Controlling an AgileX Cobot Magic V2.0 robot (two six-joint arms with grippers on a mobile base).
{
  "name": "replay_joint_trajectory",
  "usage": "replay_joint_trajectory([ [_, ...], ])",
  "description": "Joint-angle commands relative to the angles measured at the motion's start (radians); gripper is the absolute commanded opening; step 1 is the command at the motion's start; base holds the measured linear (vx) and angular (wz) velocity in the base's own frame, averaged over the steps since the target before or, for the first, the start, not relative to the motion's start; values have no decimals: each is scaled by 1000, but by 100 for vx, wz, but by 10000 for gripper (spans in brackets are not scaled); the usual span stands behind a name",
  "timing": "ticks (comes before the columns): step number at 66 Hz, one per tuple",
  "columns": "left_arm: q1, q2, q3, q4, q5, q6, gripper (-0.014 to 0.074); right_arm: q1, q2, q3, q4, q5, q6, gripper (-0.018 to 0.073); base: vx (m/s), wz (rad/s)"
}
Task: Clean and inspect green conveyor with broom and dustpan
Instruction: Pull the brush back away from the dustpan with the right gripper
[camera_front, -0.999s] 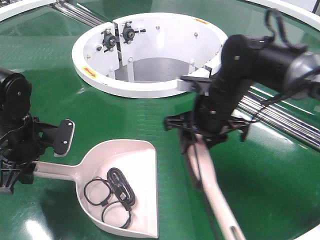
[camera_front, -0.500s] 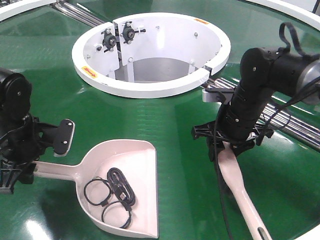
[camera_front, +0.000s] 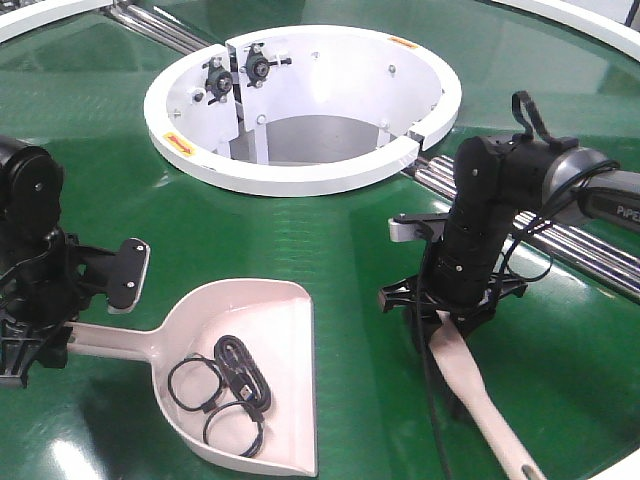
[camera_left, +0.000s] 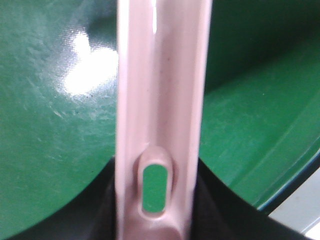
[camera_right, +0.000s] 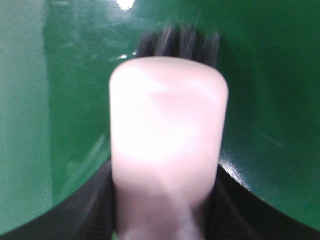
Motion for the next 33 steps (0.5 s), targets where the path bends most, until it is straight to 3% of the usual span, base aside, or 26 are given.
replay_joint_trajectory([
  [1, -9, -44, -27, -21, 28, -5, -23, -4, -38, -22, 9, 38, 2, -2, 0, 0],
  [33, -9, -44, -27, -21, 28, -5, -23, -4, -37, -22, 11, 39, 1, 17, 0, 0],
])
